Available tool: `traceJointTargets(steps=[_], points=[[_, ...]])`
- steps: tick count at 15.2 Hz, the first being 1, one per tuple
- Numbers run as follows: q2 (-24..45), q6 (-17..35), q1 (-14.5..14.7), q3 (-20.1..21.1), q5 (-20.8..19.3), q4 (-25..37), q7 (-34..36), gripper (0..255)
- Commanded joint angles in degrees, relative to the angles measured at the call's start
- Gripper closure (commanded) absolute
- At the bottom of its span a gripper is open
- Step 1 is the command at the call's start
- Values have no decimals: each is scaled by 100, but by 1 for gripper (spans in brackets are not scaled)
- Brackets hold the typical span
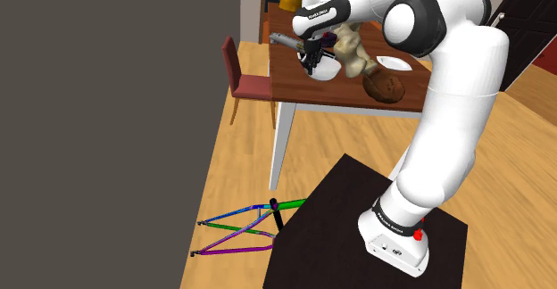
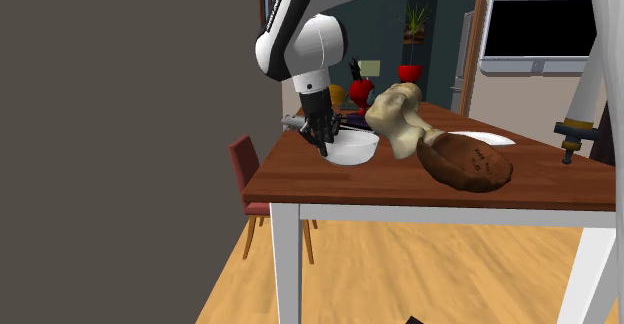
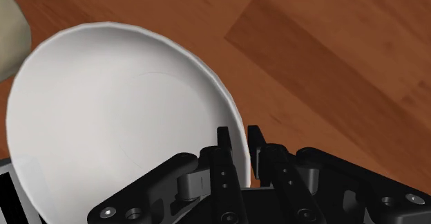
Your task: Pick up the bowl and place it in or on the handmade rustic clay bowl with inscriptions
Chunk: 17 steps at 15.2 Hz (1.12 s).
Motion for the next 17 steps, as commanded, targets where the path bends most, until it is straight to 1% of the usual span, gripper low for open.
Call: traceJointTargets(steps=[1, 3, 17], points=[[3, 2, 0, 1, 1, -1, -1, 255], [3, 2, 0, 1, 1, -1, -1, 255], [-234, -971, 17, -14, 0, 756, -165, 255]])
